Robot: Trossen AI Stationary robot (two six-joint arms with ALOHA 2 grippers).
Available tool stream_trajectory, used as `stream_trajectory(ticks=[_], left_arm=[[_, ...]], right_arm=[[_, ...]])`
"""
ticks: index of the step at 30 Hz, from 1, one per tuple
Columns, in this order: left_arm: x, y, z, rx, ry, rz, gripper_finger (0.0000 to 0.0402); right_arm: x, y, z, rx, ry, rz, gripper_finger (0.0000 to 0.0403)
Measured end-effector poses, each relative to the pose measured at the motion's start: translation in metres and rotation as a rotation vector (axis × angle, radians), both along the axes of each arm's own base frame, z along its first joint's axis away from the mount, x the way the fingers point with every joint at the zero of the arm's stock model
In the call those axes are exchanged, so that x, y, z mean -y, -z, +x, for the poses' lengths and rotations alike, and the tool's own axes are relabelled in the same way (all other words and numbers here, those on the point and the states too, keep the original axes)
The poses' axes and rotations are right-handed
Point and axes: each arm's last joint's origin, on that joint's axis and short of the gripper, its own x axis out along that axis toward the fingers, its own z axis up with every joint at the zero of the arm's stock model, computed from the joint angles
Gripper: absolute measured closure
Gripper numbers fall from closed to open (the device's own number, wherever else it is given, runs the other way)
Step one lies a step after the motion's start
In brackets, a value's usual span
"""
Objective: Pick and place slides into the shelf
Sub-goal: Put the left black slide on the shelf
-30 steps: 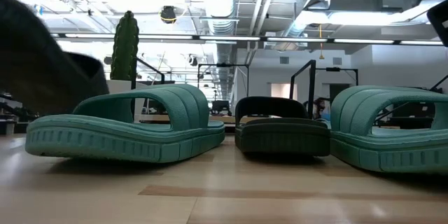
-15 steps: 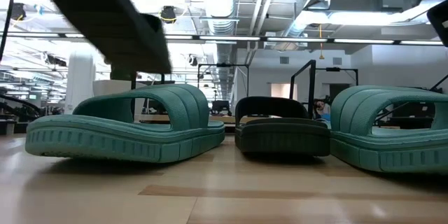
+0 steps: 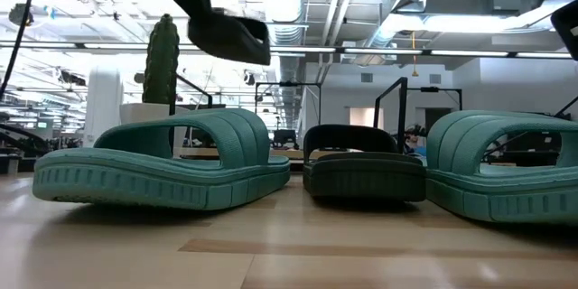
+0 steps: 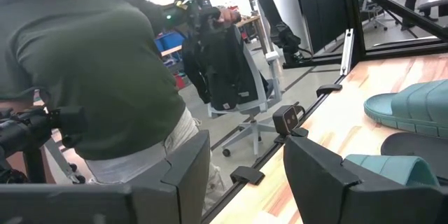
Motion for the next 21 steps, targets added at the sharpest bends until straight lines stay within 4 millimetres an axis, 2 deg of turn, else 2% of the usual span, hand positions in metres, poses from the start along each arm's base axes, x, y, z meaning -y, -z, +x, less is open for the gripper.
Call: stream_trajectory(ticks=[7,12,16,21], left_arm=[[-0.036,-0.001,0.017,-0.021,0.008,0.024,0.0401],[-0.061,0.000,0.028,-0.003,0.002,-0.022,0.0401],[-0.081,0.010,0.023,0.034,-0.018,-0.073,0.0401],[-0.096,0.018,0.005,0.049,-0.052,-0.075,0.0401]], right_arm=[[0.000,0.000,0.000,0.000,0.000,0.000,0.0234],[0.000,0.000,0.000,0.000,0.000,0.000,0.0234],[0.000,0.000,0.000,0.000,0.000,0.000,0.0234],[0.000,0.000,0.000,-0.001,0.000,-0.002,0.0234]])
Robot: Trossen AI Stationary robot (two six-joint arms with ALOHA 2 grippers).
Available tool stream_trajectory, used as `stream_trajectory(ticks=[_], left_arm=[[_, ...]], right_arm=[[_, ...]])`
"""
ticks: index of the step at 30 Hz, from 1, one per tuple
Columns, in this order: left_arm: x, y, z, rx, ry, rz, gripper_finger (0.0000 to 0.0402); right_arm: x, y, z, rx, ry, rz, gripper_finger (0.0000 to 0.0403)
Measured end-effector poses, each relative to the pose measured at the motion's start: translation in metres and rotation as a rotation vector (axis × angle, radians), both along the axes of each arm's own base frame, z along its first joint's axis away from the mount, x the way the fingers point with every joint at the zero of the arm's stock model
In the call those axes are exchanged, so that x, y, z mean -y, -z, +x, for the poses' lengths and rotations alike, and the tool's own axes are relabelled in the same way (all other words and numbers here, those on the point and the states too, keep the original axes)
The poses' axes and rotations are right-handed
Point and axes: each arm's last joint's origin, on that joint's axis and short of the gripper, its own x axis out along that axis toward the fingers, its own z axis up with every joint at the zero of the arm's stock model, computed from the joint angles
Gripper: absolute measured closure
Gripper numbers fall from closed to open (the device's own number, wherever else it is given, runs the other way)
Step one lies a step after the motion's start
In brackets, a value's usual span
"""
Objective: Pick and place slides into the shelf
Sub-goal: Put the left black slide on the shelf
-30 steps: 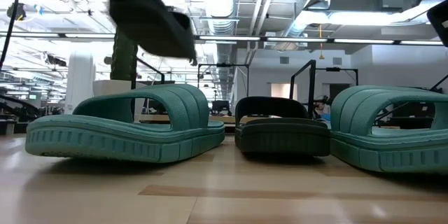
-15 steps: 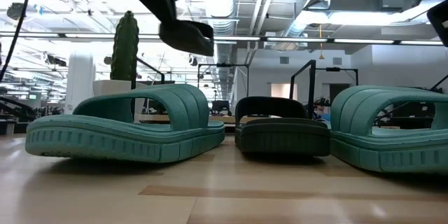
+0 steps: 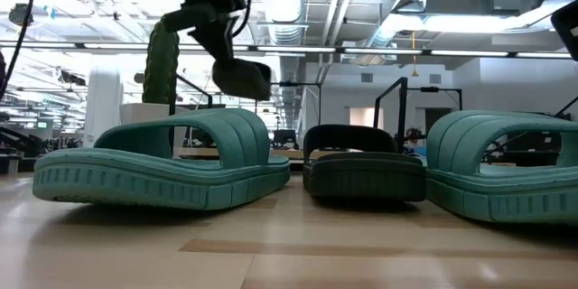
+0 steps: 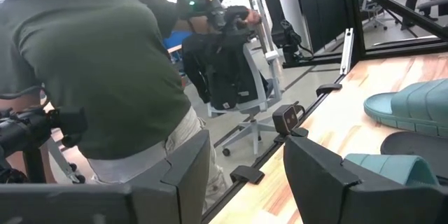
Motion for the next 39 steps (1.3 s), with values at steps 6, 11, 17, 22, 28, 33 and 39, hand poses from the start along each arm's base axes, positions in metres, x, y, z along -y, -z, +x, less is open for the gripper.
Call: stream_trajectory(ticks=[6,11,17,22,28,33,39], left_arm=[[-0.014,0.011,-0.022,0.026,-0.014,-0.006,0.0401],[-0.023,0.024,-0.034,0.045,0.023,-0.013,0.0401],[-0.038,0.034,-0.038,0.029,0.062,-0.007,0.0401],[-0.054,0.039,-0.038,0.049,0.055,-0.026,0.0401],[-0.062,0.036,-0.035,0.106,0.036,-0.034,0.0401],[-0.070,0.041,-0.035,0.138,0.029,-0.032,0.0401],[-0.072,0.069,-0.050,0.126,0.022,-0.040,0.0401]], right_arm=[[0.000,0.000,0.000,-0.001,0.000,-0.001,0.0234],[0.000,0.000,0.000,-0.001,0.000,-0.001,0.0234],[0.000,0.000,0.000,-0.001,0.000,-0.001,0.0234],[0.000,0.000,0.000,-0.001,0.000,-0.001,0.0234],[0.000,0.000,0.000,-0.001,0.000,-0.001,0.0234],[0.000,0.000,0.000,-0.001,0.000,-0.001,0.0234],[0.000,0.000,0.000,-0.001,0.000,-0.001,0.0234]])
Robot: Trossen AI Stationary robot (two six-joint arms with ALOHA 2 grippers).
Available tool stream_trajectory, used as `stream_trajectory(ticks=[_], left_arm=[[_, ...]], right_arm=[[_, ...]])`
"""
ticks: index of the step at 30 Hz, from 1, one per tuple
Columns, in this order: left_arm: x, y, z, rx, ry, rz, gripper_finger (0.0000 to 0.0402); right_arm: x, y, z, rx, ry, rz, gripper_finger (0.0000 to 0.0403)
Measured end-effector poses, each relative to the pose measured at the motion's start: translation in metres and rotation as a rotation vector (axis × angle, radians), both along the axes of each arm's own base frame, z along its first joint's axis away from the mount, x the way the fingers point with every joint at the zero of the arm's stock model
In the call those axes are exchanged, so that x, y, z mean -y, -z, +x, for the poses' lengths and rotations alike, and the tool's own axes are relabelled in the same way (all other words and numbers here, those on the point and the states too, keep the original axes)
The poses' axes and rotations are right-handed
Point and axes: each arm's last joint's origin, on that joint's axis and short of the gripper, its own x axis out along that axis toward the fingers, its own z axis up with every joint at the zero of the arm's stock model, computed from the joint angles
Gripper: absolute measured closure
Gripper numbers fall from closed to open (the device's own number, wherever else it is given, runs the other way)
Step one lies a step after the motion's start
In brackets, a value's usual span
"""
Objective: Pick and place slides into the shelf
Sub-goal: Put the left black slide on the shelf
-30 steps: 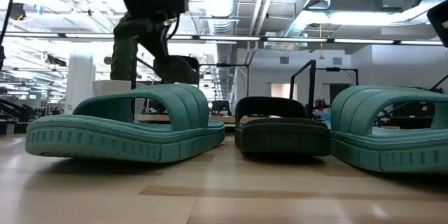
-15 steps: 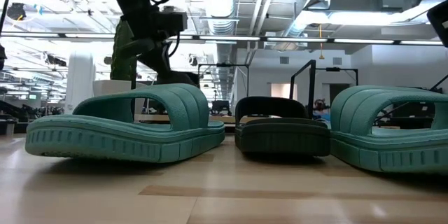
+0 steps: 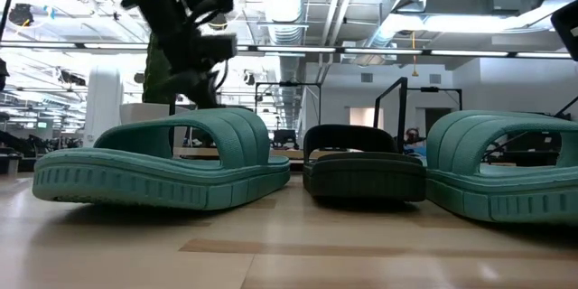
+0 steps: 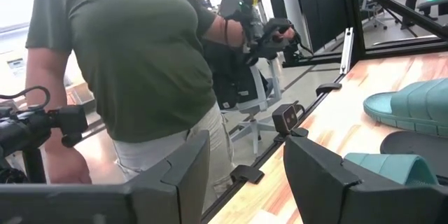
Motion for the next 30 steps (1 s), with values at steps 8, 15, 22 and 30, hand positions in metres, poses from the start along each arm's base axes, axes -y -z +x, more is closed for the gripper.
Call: stream_trajectory(ticks=[8,15,22,30], left_arm=[[-0.001,0.018,-0.013,-0.058,-0.012,0.023,0.0401],[-0.008,0.018,-0.015,-0.066,-0.030,0.026,0.0401],[-0.011,0.018,-0.016,-0.080,-0.030,0.029,0.0401],[-0.011,0.018,-0.016,-0.080,-0.030,0.029,0.0401]], right_arm=[[0.000,0.002,0.000,-0.015,0.000,-0.017,0.0234],[0.000,0.003,0.000,-0.019,0.000,-0.022,0.0234],[0.000,0.003,0.000,-0.020,0.000,-0.022,0.0234],[0.000,0.003,0.000,-0.020,-0.001,-0.023,0.0234]])
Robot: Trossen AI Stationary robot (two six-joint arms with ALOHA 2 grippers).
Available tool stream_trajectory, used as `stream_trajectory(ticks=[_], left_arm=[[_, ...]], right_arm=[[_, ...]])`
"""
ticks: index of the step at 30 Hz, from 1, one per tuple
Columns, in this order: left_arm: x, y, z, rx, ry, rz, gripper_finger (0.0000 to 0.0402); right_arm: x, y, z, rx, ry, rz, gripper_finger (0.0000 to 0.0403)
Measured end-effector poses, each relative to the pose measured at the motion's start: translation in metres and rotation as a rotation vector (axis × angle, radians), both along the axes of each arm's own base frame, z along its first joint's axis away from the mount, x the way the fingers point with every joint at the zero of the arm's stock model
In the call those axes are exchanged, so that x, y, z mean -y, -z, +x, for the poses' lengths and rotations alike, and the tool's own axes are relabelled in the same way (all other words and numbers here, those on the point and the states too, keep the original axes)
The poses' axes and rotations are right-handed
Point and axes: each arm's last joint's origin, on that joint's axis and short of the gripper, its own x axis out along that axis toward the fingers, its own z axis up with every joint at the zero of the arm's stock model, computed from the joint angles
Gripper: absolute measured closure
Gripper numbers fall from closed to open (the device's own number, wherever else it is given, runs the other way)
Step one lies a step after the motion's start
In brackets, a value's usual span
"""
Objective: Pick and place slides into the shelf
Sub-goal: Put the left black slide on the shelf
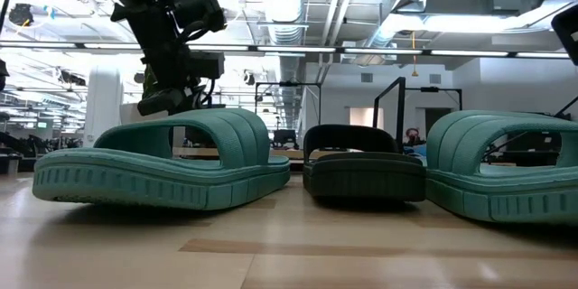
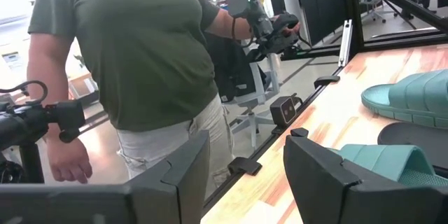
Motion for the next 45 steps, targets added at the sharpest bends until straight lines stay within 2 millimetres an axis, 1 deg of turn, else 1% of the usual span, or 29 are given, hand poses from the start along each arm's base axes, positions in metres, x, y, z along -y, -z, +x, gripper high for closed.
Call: stream_trajectory(ticks=[11,16,45], left_arm=[[0.0008,0.0007,-0.0004,0.006,-0.003,-0.030,0.0373],[0.0017,0.0017,-0.0014,-0.004,0.006,-0.054,0.0371],[0.0015,0.0029,-0.0041,-0.034,-0.022,-0.037,0.0369]], right_arm=[[0.0000,0.0001,0.0000,-0.001,0.000,-0.001,0.0234],[0.0000,0.0001,0.0000,-0.001,0.000,-0.001,0.0234],[0.0000,0.0001,0.0000,-0.001,0.000,-0.001,0.0234]])
